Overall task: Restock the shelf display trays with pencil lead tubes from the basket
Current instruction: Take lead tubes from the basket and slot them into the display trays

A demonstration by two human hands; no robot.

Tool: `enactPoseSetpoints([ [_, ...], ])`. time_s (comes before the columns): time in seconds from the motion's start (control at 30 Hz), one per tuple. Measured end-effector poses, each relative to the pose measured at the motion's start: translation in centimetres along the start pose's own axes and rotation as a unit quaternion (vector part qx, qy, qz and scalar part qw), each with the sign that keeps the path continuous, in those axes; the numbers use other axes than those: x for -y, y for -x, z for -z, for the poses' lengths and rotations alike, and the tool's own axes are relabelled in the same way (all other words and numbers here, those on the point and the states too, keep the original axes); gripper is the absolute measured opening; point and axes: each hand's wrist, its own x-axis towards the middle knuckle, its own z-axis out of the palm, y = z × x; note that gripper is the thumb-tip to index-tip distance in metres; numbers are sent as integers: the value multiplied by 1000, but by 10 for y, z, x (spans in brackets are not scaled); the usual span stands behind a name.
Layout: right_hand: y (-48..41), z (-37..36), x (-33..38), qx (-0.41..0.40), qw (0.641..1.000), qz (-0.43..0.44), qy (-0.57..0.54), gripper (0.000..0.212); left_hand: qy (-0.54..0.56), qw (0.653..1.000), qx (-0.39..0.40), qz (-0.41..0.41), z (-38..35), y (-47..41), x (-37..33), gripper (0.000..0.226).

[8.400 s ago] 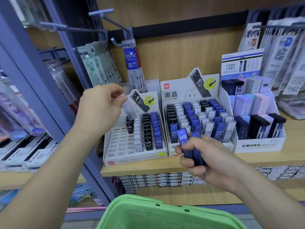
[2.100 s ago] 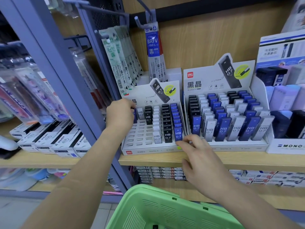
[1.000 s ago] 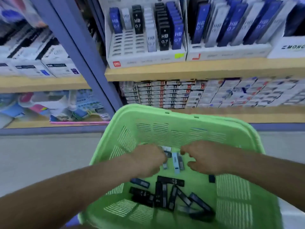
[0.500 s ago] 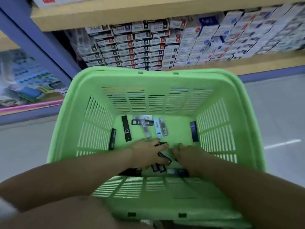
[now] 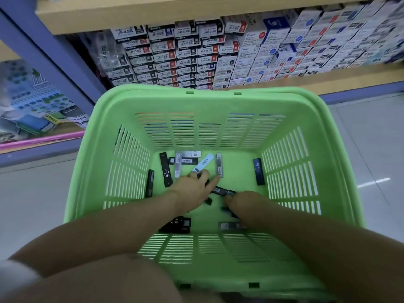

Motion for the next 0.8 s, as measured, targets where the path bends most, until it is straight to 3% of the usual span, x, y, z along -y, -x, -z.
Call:
enactPoseSetpoints([
  [0.2,-3,3,-10,-58,981,-102,-157,30,60,998,-24,3,1,-11,-16,52],
  [0.33,-9,11,-13,-121,949,-152,-247,20,89,994,-11,60,19,-14,-8,48],
  [0.6,-32,15,-14,-173,973,-94,-123,34,128,967,-34,218,17,-8,50,62],
  [0.8,-28,18,-12,-90,983,-107,-121,23,124,960,-49,246,-1,-11,41,65],
])
